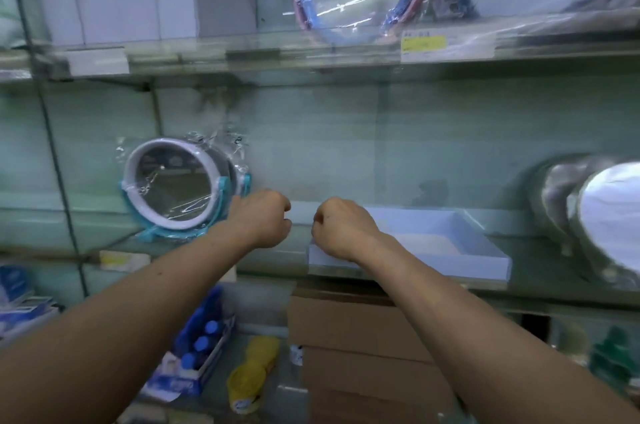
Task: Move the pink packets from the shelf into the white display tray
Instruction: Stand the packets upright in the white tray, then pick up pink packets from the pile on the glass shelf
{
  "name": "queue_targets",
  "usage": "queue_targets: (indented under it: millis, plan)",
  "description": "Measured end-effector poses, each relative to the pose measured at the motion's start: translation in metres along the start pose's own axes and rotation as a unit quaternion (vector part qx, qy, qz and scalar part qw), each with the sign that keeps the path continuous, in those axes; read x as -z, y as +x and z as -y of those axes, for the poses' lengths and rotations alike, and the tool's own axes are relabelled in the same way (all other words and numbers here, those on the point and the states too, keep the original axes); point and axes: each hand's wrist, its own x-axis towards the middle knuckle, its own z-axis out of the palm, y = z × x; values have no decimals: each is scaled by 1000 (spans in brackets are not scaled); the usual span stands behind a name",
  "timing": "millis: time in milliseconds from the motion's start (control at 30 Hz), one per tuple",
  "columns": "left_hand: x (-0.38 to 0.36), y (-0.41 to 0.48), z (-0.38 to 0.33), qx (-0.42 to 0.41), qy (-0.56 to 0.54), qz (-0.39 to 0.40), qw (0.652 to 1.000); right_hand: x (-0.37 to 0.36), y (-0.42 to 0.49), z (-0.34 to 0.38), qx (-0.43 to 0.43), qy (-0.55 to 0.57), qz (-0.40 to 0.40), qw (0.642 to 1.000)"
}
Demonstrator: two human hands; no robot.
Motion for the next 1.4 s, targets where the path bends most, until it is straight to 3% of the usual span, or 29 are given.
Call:
queue_targets:
  millis: [233,467,967,1400]
  plan:
    - [7,-35,54,59,43,101,992,-24,-1,53,49,5,24,998]
    - [13,-63,122,109,48,91,989,-51,0,125,89,-21,27,995]
    - [42,-138,349,172,87,85,978,-127,1,362,135,-13,50,990]
    - [35,-156,494,222,96,86,966,-187,39,489,159,-8,93,983]
